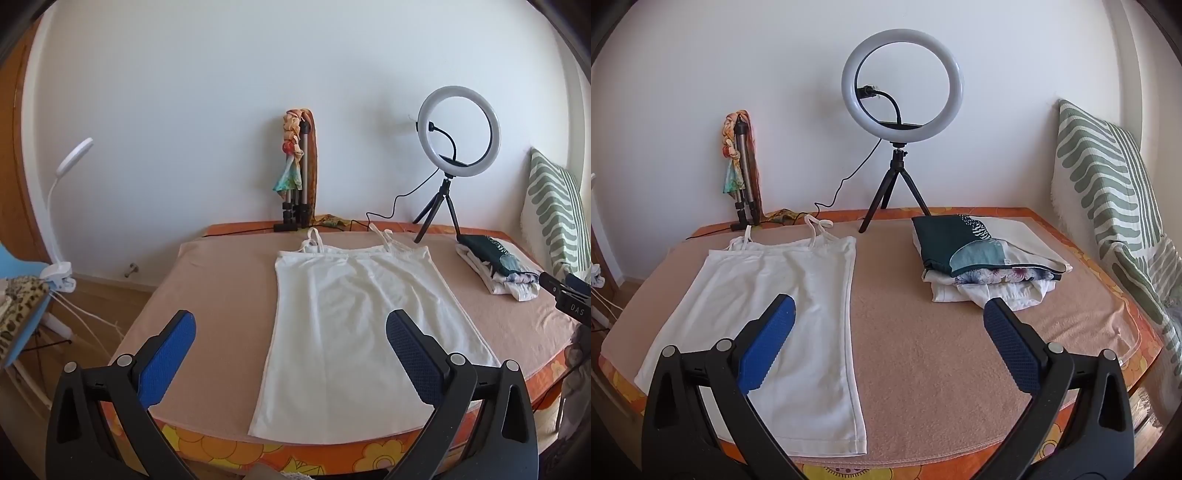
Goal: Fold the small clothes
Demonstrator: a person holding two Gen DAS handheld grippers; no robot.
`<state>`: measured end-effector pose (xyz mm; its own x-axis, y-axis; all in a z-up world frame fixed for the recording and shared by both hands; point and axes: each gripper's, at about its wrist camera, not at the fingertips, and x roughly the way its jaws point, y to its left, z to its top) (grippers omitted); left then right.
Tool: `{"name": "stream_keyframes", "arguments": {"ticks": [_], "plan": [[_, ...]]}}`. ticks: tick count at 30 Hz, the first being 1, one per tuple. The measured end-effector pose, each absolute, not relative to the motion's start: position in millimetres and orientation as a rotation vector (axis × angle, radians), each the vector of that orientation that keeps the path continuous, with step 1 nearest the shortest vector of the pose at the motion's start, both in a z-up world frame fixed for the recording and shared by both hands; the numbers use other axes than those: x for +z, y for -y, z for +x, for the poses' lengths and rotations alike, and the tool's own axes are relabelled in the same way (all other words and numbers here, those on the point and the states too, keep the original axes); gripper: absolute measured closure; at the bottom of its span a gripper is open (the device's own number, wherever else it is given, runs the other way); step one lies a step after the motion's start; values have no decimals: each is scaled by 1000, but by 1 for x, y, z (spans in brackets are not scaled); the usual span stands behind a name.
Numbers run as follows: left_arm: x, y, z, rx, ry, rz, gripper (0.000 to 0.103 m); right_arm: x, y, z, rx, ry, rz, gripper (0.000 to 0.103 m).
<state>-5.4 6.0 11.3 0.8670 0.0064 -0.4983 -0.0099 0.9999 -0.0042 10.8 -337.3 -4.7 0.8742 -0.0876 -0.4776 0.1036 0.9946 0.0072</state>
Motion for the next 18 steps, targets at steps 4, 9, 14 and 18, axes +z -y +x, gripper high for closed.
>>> {"name": "stream_keyframes", "arguments": {"ticks": [4, 9, 14, 18], "plan": [[14, -7, -5, 9, -522, -13, 0, -4, 337, 11, -98, -498, 33, 0], [15, -7, -5, 9, -518, -13, 0, -4, 337, 11, -99, -499, 32, 0], [16, -7, -6, 11, -515, -12, 0, -4, 337, 11, -99, -499, 31, 0], [16, -7, -6, 10, -513, -13, 0, -4, 337, 11, -98, -499, 32, 0]]}}
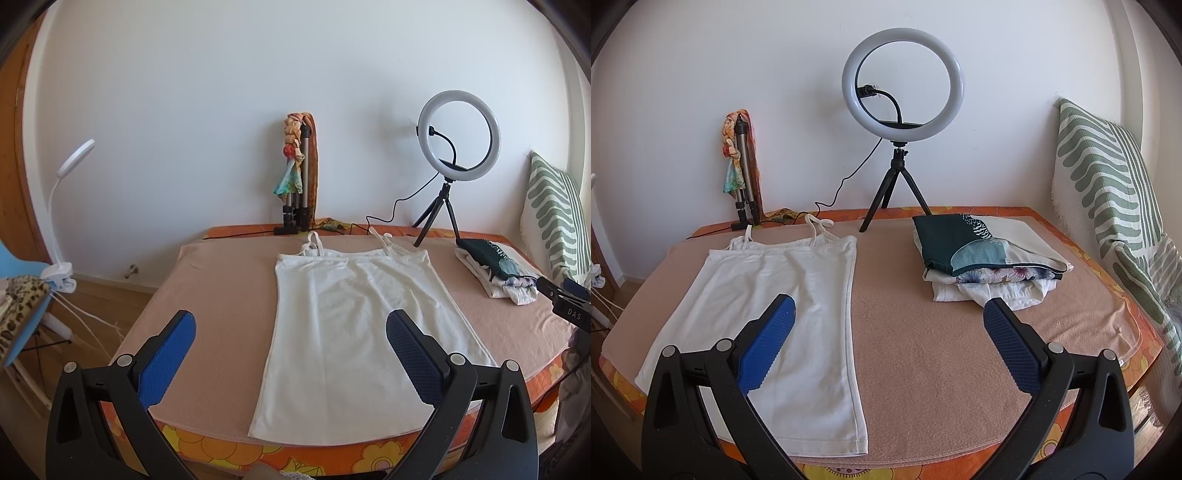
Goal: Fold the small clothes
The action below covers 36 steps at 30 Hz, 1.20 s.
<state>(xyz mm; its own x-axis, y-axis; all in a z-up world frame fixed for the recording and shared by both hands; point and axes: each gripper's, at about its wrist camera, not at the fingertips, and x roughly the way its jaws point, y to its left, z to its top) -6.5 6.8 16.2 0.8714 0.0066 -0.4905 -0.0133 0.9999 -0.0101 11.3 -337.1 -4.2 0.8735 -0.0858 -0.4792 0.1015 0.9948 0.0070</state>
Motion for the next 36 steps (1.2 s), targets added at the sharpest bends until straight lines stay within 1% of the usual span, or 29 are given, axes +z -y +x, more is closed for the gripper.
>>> {"name": "stream_keyframes", "arguments": {"ticks": [36], "plan": [[21, -7, -10, -1, -502, -21, 0, -6, 334, 14, -97, -502, 23, 0]]}}
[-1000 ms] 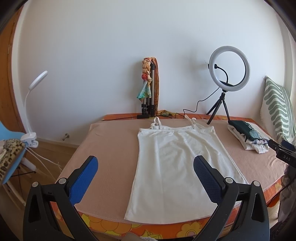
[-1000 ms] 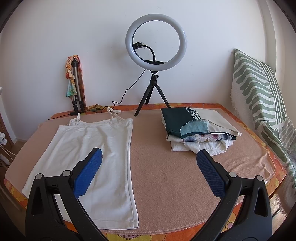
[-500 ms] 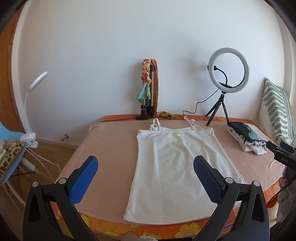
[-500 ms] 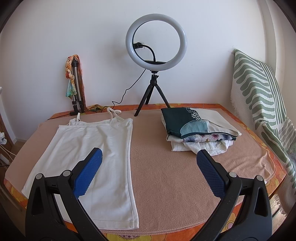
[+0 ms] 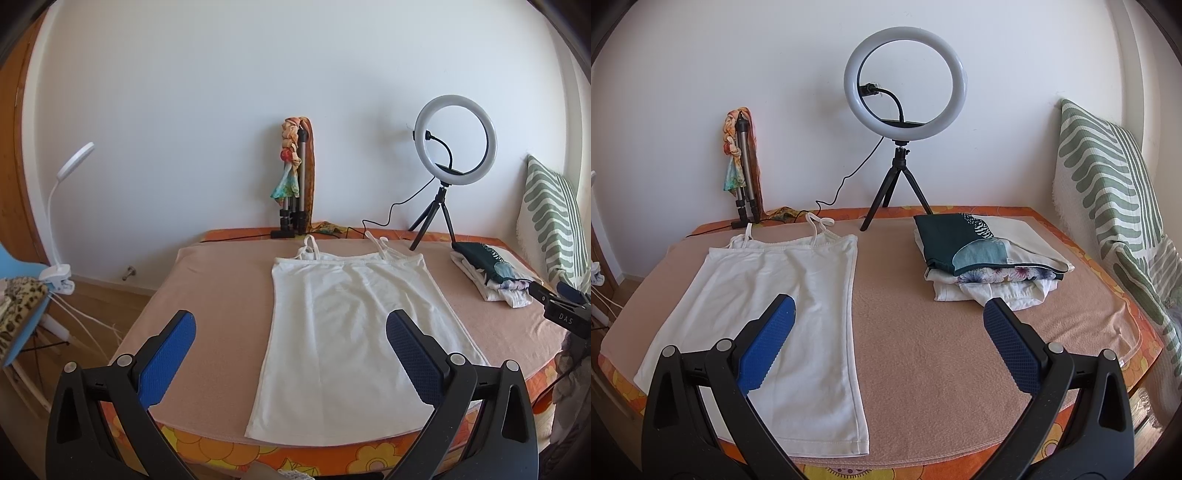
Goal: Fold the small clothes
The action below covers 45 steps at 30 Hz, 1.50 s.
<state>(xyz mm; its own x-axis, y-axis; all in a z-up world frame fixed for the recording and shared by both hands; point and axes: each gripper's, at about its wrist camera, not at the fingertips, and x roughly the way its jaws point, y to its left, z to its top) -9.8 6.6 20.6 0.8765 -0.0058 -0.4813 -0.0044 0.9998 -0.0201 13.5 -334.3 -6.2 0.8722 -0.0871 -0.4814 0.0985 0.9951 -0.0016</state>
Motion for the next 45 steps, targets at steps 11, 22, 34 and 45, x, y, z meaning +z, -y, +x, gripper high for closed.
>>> {"name": "stream_keyframes", "arguments": {"ticks": [11, 22, 34, 45], "plan": [[19, -6, -11, 1, -506, -21, 0, -5, 334, 13, -97, -503, 25, 0], [10, -17, -7, -7, -542, -45, 0, -8, 326, 18, -84, -505, 22, 0], [-55, -51, 10, -90, -718, -137, 12, 4, 286, 62, 102, -600, 103, 11], [-113, -65, 27, -126, -912, -206, 37, 8, 168, 135, 371, -717, -52, 21]]}}
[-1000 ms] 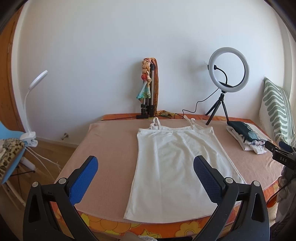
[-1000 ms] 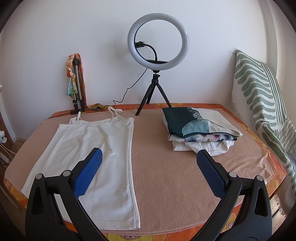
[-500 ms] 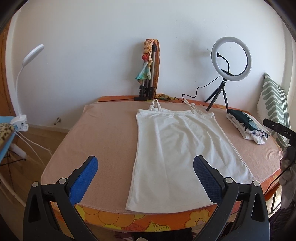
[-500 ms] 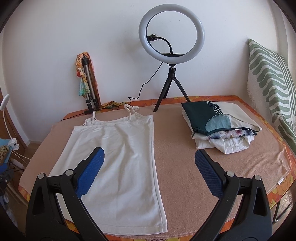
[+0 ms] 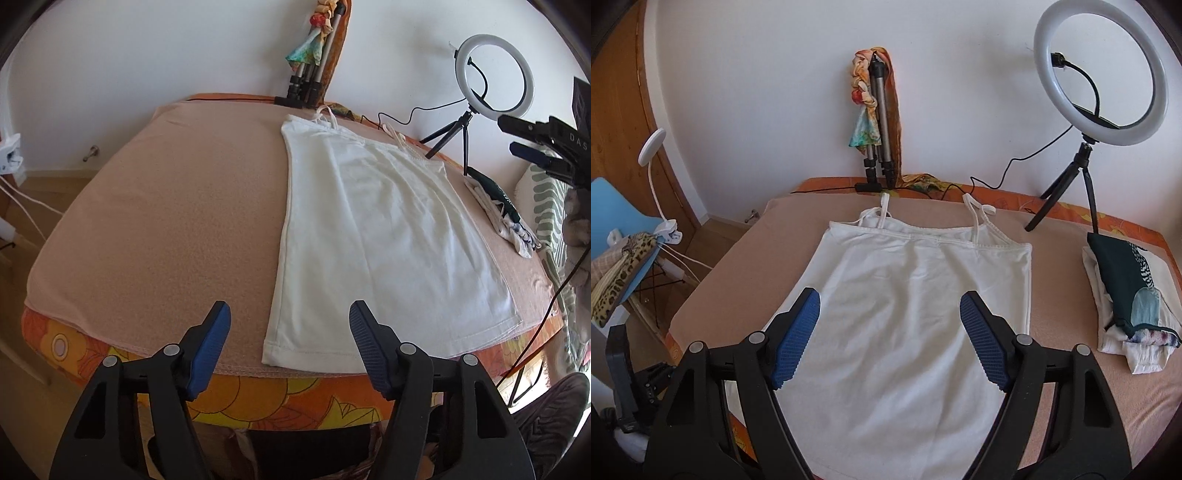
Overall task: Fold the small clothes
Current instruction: 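Move both tools to one side edge of the white camisole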
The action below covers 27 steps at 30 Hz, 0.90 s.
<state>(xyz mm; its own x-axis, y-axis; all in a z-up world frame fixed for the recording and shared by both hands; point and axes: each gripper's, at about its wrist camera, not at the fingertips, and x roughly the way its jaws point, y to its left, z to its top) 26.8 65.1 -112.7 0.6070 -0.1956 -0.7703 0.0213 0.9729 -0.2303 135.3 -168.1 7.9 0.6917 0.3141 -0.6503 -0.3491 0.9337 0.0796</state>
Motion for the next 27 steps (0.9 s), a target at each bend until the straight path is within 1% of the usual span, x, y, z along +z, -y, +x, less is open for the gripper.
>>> {"name": "stream_keyframes", "arguments": {"ticks": [2, 5, 7, 8, 9, 11, 12, 13, 15, 17, 19, 21, 23, 26, 27], "plan": [[-119, -64, 30, -123, -932, -195, 43, 11, 142, 151, 403, -726, -74, 21], [-125, -66, 33, -127, -950, -193, 44, 13, 104, 183, 473, -795, -93, 21], [-129, -66, 35, -139, -963, -201, 50, 10, 78, 207, 524, -856, -107, 21], [-130, -67, 36, -153, -971, -209, 57, 5, 65, 219, 546, -895, -117, 21], [-132, -66, 36, -160, -976, -212, 60, -2, 53, 232, 572, -946, -122, 21], [-133, -65, 36, -162, -968, -198, 61, -17, 35, 257, 558, -1012, -116, 21], [-133, -65, 37, -167, -968, -190, 61, -24, 27, 268, 561, -1035, -114, 23], [-132, -65, 37, -173, -968, -192, 62, -31, 19, 279, 566, -1052, -114, 29], [-132, -67, 38, -195, -972, -223, 66, -46, 4, 299, 554, -1088, -114, 37], [-132, -68, 39, -207, -977, -241, 67, -61, -9, 316, 537, -1117, -117, 41], [-132, -68, 39, -219, -979, -250, 69, -76, -20, 332, 519, -1145, -116, 49], [-133, -69, 39, -232, -979, -260, 70, -91, -31, 344, 505, -1165, -131, 55], [-133, -70, 40, -247, -979, -268, 72, -104, -43, 355, 480, -1178, -155, 55], [-133, -70, 42, -263, -983, -285, 80, -125, -56, 371, 430, -1210, -211, 59], [-134, -71, 43, -266, -984, -294, 83, -130, -59, 377, 407, -1219, -228, 62]]}}
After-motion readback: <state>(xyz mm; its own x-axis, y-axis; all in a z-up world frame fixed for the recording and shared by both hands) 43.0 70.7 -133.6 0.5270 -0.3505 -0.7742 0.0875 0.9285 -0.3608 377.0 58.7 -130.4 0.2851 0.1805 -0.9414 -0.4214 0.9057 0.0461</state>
